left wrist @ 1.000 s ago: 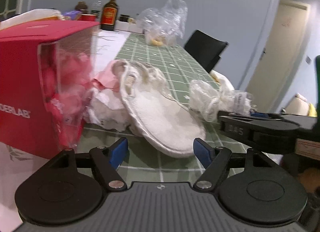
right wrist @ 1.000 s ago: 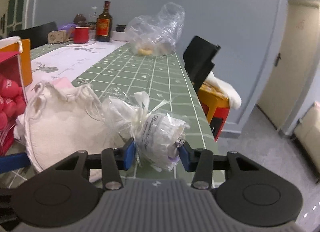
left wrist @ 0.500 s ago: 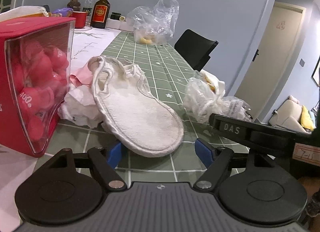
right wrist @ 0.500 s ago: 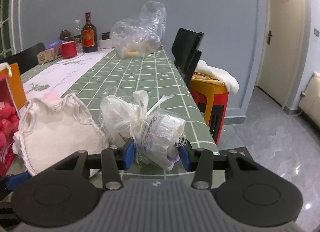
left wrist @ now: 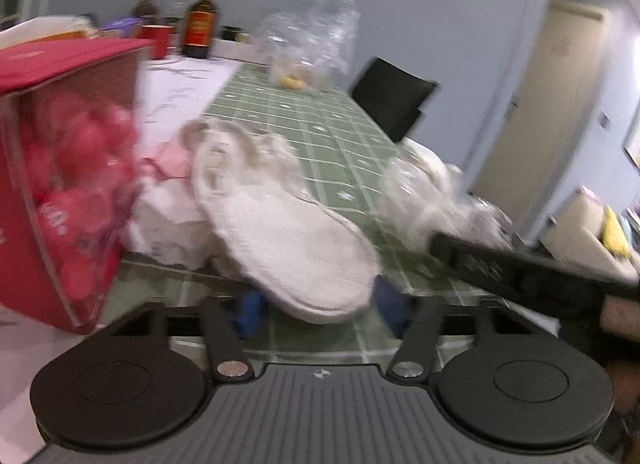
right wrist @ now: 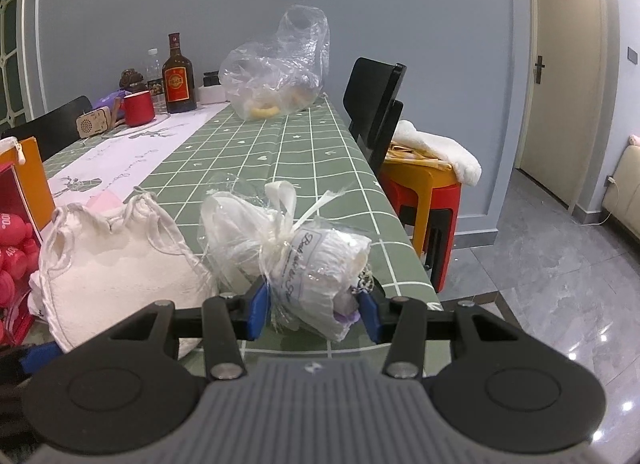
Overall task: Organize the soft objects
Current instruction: 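Lift the plastic-wrapped roll with the right tool while the left tool grasps the white slipper, then lift the white slipper with the left tool while the right tool carries the roll toward the orange box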
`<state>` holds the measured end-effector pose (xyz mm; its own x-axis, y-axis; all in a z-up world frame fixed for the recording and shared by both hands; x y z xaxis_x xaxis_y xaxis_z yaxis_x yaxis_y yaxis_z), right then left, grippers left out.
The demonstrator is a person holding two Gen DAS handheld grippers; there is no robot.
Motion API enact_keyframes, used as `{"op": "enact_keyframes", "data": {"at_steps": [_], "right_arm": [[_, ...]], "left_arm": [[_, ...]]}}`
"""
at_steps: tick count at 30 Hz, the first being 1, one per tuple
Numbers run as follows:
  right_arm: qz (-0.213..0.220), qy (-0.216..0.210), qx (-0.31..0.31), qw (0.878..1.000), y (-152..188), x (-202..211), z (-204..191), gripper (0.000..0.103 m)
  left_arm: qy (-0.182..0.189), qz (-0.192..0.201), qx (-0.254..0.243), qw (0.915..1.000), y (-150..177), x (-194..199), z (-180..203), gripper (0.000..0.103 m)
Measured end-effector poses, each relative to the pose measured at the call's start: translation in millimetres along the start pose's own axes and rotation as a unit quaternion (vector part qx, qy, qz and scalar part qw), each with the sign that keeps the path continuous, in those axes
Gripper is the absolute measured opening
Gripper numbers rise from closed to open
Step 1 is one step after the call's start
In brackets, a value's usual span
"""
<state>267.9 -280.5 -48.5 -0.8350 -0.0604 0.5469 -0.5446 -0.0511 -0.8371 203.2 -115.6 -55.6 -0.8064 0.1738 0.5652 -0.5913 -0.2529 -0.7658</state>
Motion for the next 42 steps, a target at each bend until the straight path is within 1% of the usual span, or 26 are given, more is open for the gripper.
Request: {"op": "enact_keyframes", "data": {"at_steps": [1,2,3,4,6,8,9,12,16,18,19,20,21,23,26,28,30,33,35,38,39,40,41,42], "right_arm": [[0.0,0.002,0.001,1.0,0.0,-0.3,0.0,0.047],[0.0,0.002,0.0,1.0,-0.1,-0.3,0.0,0.047],[0.0,0.002,-0.002,1.0,-0.2,-0.4,0.4,0.047],[0.001,0.001,-0.003,1.0,-0.3,-0.7,1.1,0.047],[0.001,0.001,-0.003,1.0,0.4,-0.2,0.8,0.047],[0.002,0.0,-0.005,1.0,1.2,0.8,1.4,0.047],[0.002,-0.001,-0.006,1.0,1.2,1.0,1.9,0.047],[0.005,-0.006,-0.011,1.0,0.9,3.7,2.0,0.046],[0.008,-0.033,-0.027,0.999,-1.1,17.9,-4.3,0.046],[0.018,-0.043,-0.052,0.998,-2.0,33.7,-8.3,0.046],[0.031,-0.062,-0.069,0.995,-0.9,46.3,-11.3,0.046],[0.044,-0.081,-0.071,0.993,1.3,58.5,-14.4,0.046],[0.055,-0.096,-0.065,0.992,4.8,71.5,-18.4,0.046],[0.068,-0.105,-0.045,0.991,14.0,95.7,-27.2,0.046],[0.06,-0.117,-0.004,0.991,31.3,118.3,-40.2,0.046],[0.043,-0.129,0.02,0.991,42.4,125.1,-47.9,0.046],[0.024,-0.132,0.04,0.99,51.7,125.5,-54.9,0.046],[0.005,-0.118,0.072,0.99,64.5,124.3,-64.1,0.046],[0.0,-0.112,0.086,0.99,70.3,122.4,-66.4,0.046],[0.001,-0.108,0.102,0.989,74.6,124.5,-69.7,0.047],[0.001,-0.106,0.11,0.988,74.6,124.4,-70.6,0.05],[0.004,-0.102,0.116,0.988,74.7,125.7,-72.1,0.051],[0.005,-0.101,0.119,0.988,73.9,126.0,-72.5,0.053],[0.004,-0.102,0.123,0.987,73.7,125.6,-72.9,0.059]], "left_arm": [[-0.006,0.002,0.017,0.9998,-0.8,-0.9,-4.1,0.032],[-0.007,0.001,0.032,0.9995,-1.4,-2.5,-9.0,0.027],[-0.005,0.0,0.034,0.9994,-2.0,-3.2,-12.0,0.013],[-0.005,-0.003,0.031,0.9995,-3.3,-4.1,-13.8,0.007],[-0.009,-0.005,0.028,0.9996,-4.3,-3.1,-16.8,0.007],[-0.046,-0.01,0.033,0.9983,-4.3,7.0,-19.6,0.006],[-0.056,-0.018,0.03,0.9978,-3.8,14.5,-19.9,0.005],[-0.061,-0.04,0.003,0.9973,0.4,33.4,-17.1,0.005],[-0.034,-0.048,-0.02,0.9981,18.0,66.1,-26.5,0.005],[-0.013,-0.06,-0.025,0.9978,26.6,78.7,-38.0,0.005],[0.0,-0.068,-0.013,0.9976,28.5,84.4,-46.3,0.005],[0.02,-0.077,-0.002,0.9968,30.1,91.2,-55.7,0.005],[0.037,-0.084,0.005,0.9958,31.6,97.8,-64.2,0.005],[0.053,-0.085,0.014,0.9949,36.1,111.1,-79.6,0.005],[0.062,-0.074,0.006,0.9953,44.0,126.9,-96.2,0.005],[0.071,-0.07,0.003,0.9951,48.8,133.1,-104.7,0.005],[0.071,-0.063,-0.012,0.9954,50.5,137.6,-107.7,0.005],[0.069,-0.058,-0.027,0.9955,51.5,142.5,-109.0,0.006],[0.069,-0.056,-0.033,0.9955,49.8,139.2,-106.7,0.006],[0.068,-0.054,-0.041,0.9953,50.8,140.1,-105.9,0.01],[0.067,-0.053,-0.042,0.9955,50.7,139.8,-105.5,0.013],[0.065,-0.052,-0.043,0.9956,49.9,139.0,-104.8,0.02],[0.063,-0.05,-0.044,0.9957,48.0,136.2,-103.0,0.025],[0.064,-0.048,-0.046,0.9957,47.7,136.2,-102.4,0.034]]}}
Point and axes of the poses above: each gripper's, at about its wrist camera, not at the fingertips, and x roughly against the way its jaws point, z to its right, y to its underside, the point moved 2 cm from there along -x, roughly the way its jaws point, and after that the axes turned 3 degrees about x, right-handed, at the moved point
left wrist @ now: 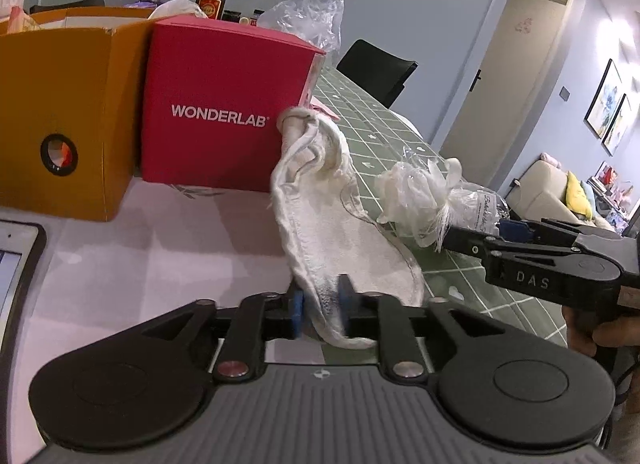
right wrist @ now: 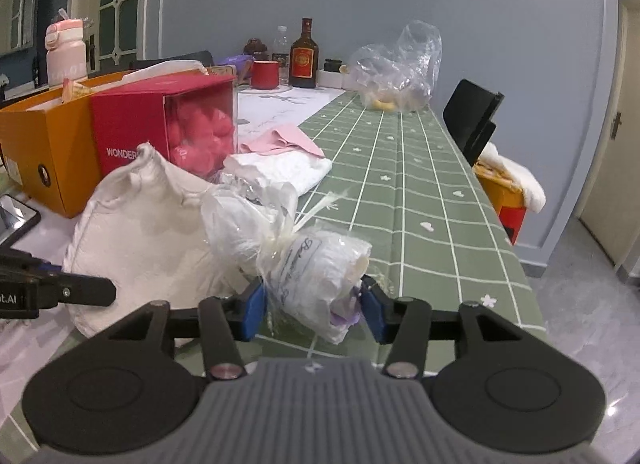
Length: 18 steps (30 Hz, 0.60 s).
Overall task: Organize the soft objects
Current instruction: 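Lift the white slipper with the left tool while the right tool carries the roll toward the orange box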
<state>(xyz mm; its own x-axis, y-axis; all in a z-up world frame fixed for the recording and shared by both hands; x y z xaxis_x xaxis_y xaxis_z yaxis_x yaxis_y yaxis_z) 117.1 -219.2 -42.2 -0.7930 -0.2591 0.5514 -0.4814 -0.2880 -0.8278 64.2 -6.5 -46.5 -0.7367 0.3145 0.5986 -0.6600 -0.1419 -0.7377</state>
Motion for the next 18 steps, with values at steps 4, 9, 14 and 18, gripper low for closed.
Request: {"op": "enact_keyframes", "data": {"at_steps": [4,9,14,18], "right_arm": [[0.016,0.003,0.019,1.0,-2.6,-2.3,1.0,0.091],[0.036,0.009,0.08,0.996,-7.1,-9.8,-6.7,0.1],[0.052,0.03,0.125,0.99,-7.4,-16.0,-17.7,0.096],[0.05,0.021,0.121,0.991,-7.3,-15.2,-20.1,0.056]], "left_arm": [[-0.004,0.01,-0.022,0.9997,-5.3,-5.8,5.1,0.068],[-0.036,0.031,-0.018,0.9987,-11.0,-18.6,6.1,0.061],[-0.027,0.025,0.005,0.9993,-11.8,-20.6,1.3,0.009],[-0.021,0.031,0.002,0.9993,-10.0,-18.3,0.6,0.008]]}}
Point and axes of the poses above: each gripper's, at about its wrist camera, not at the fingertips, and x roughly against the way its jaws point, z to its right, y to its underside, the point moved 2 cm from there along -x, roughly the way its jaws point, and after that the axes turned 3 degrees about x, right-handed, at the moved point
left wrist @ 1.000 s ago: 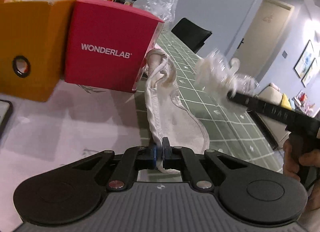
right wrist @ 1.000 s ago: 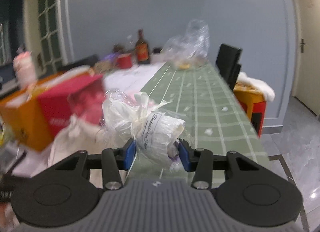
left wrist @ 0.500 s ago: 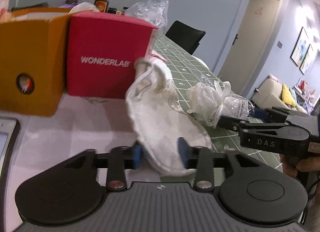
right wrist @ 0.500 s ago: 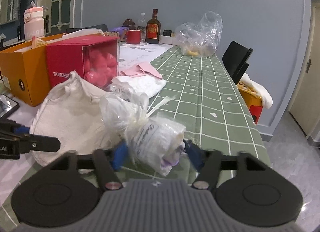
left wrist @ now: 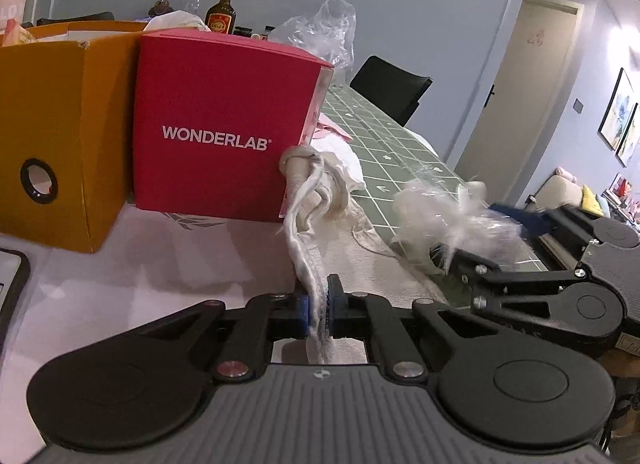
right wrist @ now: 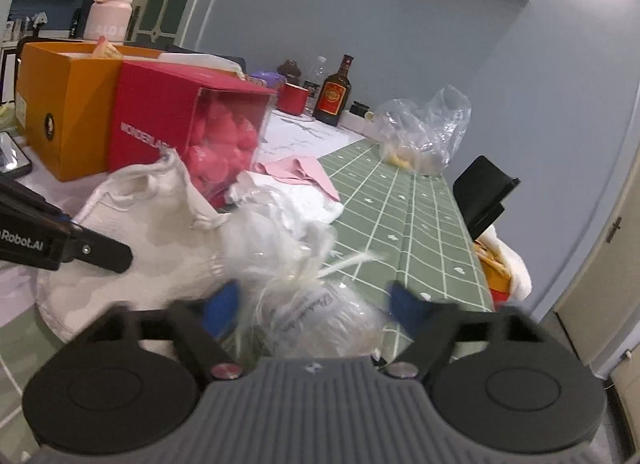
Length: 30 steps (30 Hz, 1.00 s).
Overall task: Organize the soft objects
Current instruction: 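Lift the white slipper with the left tool while the right tool carries the roll toward the orange box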
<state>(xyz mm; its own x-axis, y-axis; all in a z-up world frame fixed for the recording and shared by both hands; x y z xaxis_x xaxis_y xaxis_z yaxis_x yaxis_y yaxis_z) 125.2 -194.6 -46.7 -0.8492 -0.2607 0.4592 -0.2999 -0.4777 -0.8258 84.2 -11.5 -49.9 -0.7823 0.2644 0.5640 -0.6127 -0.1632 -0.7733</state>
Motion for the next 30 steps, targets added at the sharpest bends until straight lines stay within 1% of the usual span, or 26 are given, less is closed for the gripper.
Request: {"op": "enact_keyframes", "data": {"at_steps": [1,6,13,16,24,30], "right_arm": [[-0.003,0.001,-0.001,1.0,0.0,-0.1,0.1,0.052],[0.001,-0.006,-0.007,1.0,-0.1,7.6,0.6,0.046],[0.017,-0.007,-0.008,1.0,-2.9,23.2,-5.9,0.045],[0.023,-0.004,-0.017,1.0,-5.3,30.2,-6.7,0.045],[0.055,-0.008,-0.072,0.996,-15.4,51.4,-0.6,0.045],[0.075,-0.017,-0.085,0.993,-28.8,61.8,-7.1,0.045]], "left_arm": [[0.001,0.003,-0.002,1.0,0.3,1.2,0.1,0.008],[-0.004,0.023,-0.018,0.9996,2.4,12.3,3.9,0.007],[-0.004,0.043,-0.028,0.9987,4.5,29.8,3.7,0.006],[0.006,0.055,-0.025,0.9982,2.5,39.7,1.6,0.006],[0.019,0.109,-0.034,0.9933,-8.8,86.6,4.2,0.005],[0.025,0.158,-0.05,0.9858,-22.6,129.9,1.1,0.005]]}}
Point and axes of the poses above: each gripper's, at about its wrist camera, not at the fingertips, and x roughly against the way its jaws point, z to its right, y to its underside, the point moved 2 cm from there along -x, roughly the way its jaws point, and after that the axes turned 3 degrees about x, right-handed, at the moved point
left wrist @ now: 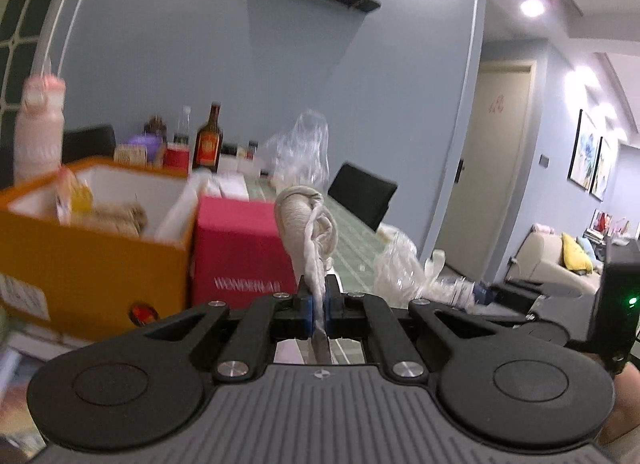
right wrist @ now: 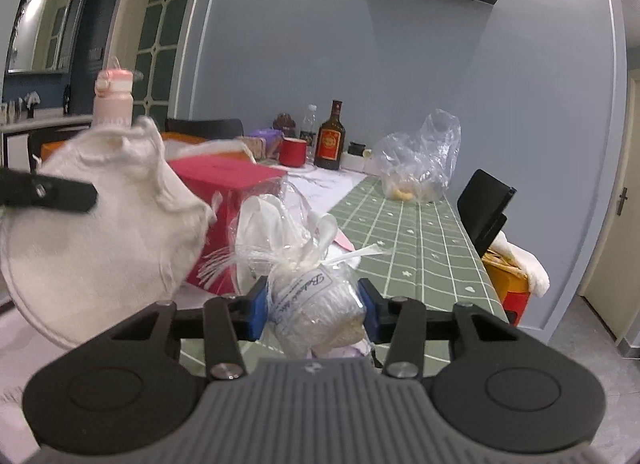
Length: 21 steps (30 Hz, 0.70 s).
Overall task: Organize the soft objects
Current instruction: 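Lift the white slipper with the left tool while the right tool carries the roll toward the orange box, then open the right tool to drop the roll into the box while the left tool carries the slipper over it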
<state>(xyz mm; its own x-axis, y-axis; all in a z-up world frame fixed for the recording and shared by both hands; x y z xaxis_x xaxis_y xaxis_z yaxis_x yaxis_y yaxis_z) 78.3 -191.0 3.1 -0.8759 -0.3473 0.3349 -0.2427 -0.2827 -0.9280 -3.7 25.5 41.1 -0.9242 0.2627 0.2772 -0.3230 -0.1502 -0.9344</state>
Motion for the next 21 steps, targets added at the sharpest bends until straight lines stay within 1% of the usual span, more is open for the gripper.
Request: {"op": "enact_keyframes", "data": {"at_steps": [4,7,10,14,17,21], "right_arm": [[0.04,0.008,-0.011,0.999,-14.5,4.9,-7.2,0.045],[0.058,-0.005,-0.017,0.998,-27.3,3.5,-14.4,0.045],[0.073,-0.026,-0.028,0.997,-38.6,0.7,-21.8,0.045],[0.088,-0.048,-0.032,0.994,-54.1,-7.5,-36.2,0.045],[0.088,-0.07,-0.026,0.993,-69.4,-20.8,-50.9,0.045],[0.066,-0.103,-0.029,0.992,-93.9,-49.7,-75.9,0.045]], "left_arm": [[0.0,0.019,-0.037,0.9991,-20.8,13.2,-1.2,0.005],[-0.003,0.025,-0.059,0.998,-35.8,22.5,-7.8,0.005],[-0.024,0.034,-0.075,0.9963,-45.8,35.9,-21.9,0.005],[-0.061,0.057,-0.074,0.9938,-58.0,57.1,-47.5,0.005],[-0.088,0.07,-0.082,0.9902,-69.1,66.3,-62.9,0.005],[-0.109,0.088,-0.093,0.9858,-89.0,63.0,-78.3,0.005]]}}
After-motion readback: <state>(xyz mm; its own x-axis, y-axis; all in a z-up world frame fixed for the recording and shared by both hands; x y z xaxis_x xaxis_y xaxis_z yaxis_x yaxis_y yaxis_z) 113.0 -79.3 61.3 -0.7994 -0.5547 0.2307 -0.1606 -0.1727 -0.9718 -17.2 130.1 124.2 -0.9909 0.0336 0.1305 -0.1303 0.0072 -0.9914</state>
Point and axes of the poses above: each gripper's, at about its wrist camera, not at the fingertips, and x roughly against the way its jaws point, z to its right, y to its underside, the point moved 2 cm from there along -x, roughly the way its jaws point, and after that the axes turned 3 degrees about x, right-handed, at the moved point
